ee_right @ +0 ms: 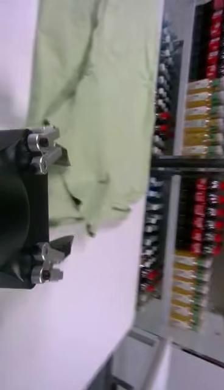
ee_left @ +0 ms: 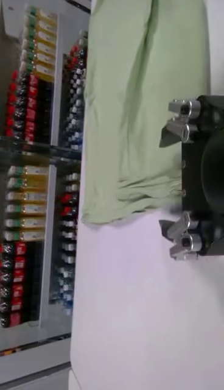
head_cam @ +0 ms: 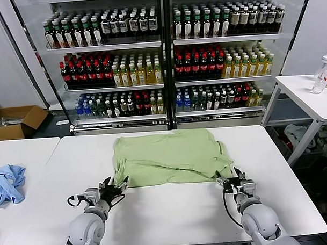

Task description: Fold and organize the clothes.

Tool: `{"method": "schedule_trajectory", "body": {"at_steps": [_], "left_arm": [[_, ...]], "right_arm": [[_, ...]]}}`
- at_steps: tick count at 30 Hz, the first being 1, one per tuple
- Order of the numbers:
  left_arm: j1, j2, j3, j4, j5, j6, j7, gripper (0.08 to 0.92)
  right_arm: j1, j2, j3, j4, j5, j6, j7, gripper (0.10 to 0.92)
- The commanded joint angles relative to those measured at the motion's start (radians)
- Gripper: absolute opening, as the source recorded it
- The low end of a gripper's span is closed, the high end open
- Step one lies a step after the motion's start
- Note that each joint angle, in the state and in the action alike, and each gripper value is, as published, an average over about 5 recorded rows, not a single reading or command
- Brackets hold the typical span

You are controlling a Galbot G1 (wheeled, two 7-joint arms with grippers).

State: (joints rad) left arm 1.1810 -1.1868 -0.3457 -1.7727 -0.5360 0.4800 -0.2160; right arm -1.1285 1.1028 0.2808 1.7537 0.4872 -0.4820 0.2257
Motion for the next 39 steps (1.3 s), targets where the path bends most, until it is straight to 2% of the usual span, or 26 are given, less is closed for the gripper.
{"method": "schedule_trajectory", "body": {"at_steps": [1, 8, 14, 18, 21, 26, 30, 35, 39], "left_arm": [[-0.013, -0.003, 0.007, 0.048, 0.007, 0.002, -0.008, 0.579], [-0.009, 0.0, -0.01, 0.035, -0.088, 0.05, 0.007, 0.371], [0.015, 0.009, -0.02, -0.014, -0.171, 0.072, 0.056, 0.198], [0.062, 0.009, -0.033, -0.072, -0.199, 0.087, 0.06, 0.11], [0.139, 0.02, -0.058, -0.162, -0.2, 0.092, 0.052, 0.096], [0.337, 0.052, -0.132, -0.359, -0.187, 0.096, 0.03, 0.096], [0.482, 0.04, -0.191, -0.487, -0.165, 0.097, 0.003, 0.096], [0.614, 0.018, -0.234, -0.573, -0.097, 0.098, -0.005, 0.114], [0.594, 0.036, -0.246, -0.592, -0.062, 0.098, -0.008, 0.196]], "right_arm": [[0.011, 0.013, -0.024, -0.044, 0.039, -0.046, 0.006, 0.597], [0.009, -0.003, -0.032, -0.024, 0.058, -0.016, -0.006, 0.389], [-0.03, -0.033, -0.021, 0.043, 0.068, -0.006, -0.008, 0.216], [-0.099, -0.064, 0.006, 0.135, 0.069, -0.005, -0.003, 0.142], [-0.197, -0.097, 0.049, 0.243, 0.069, -0.008, 0.001, 0.138], [-0.443, -0.129, 0.177, 0.421, 0.05, -0.007, 0.004, 0.138], [-0.643, -0.106, 0.272, 0.53, -0.071, -0.009, -0.012, 0.141], [-0.786, -0.069, 0.326, 0.65, -0.16, -0.056, -0.023, 0.239], [-0.747, -0.076, 0.345, 0.69, -0.143, -0.026, -0.021, 0.342]]}}
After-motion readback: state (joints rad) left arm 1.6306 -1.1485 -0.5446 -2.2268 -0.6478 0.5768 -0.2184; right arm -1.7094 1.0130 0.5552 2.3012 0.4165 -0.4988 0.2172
